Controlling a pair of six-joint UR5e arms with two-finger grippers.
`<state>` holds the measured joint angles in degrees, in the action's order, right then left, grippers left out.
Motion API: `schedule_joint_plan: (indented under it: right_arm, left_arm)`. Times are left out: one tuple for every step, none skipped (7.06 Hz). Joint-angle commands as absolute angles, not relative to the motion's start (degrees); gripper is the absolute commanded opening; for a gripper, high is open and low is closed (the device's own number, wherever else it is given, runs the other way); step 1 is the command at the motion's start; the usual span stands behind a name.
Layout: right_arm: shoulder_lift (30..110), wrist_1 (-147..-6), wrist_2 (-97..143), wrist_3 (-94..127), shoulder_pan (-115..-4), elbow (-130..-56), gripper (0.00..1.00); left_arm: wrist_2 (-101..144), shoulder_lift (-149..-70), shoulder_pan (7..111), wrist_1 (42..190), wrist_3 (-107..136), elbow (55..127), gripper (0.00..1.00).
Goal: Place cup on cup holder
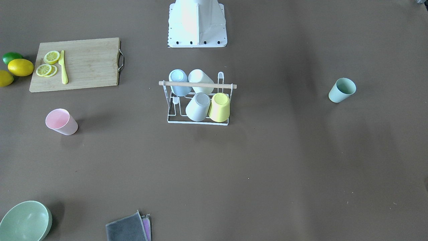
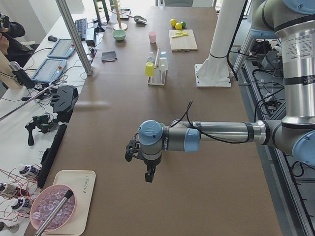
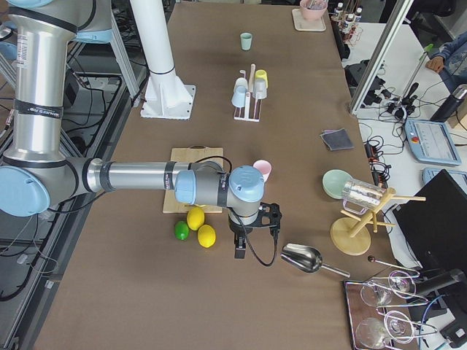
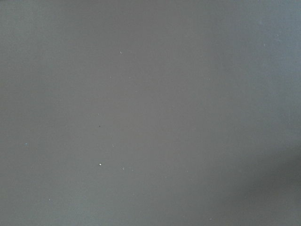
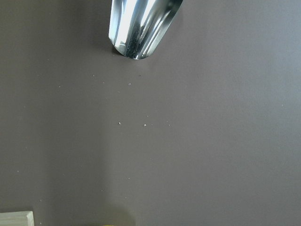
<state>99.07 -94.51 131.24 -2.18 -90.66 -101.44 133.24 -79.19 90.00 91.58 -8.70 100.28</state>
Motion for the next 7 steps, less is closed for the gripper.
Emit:
schedule_joint_plan:
  right_arm:
    - [99.1,-94.5,131.3,-2.1,-90.6,-101.4,1.00]
    - [99.1,-94.4,131.3,-2.2,-90.6,-101.4,1.00]
    - [98.9,-94.4,131.3,-2.1,-90.6,-101.6,1.00]
    - [98.5,-94.6,131.2,-2.1,-90.6,-101.5,1.00]
    - [98.5,-94.6,131.3,-2.2,-90.6,-101.5,1.00]
    - [98.4,-94.6,131.3,-2.2,-90.6,-101.5,1.00]
    - [98.4,-94.7,131.2,-2.2,-90.4,-101.7,1.00]
  left_arm:
    - [133.2,-79.2,90.0,91.6,-8.7,100.3,0.98]
    - [133.2,-79.2,90.0,91.6,-8.7,100.3,0.98]
    - [133.2,-79.2,90.0,91.6,-8.7,100.3,0.98]
    - [133.2,-79.2,90.0,91.6,-8.7,100.3,0.98]
    - [133.3,-79.2,90.0,91.5,-8.7,100.5,0.98]
    - [133.3,-79.2,90.0,91.6,-8.7,100.5,0.98]
    - [133.3,-79.2,90.0,91.6,-8.7,100.5,0.98]
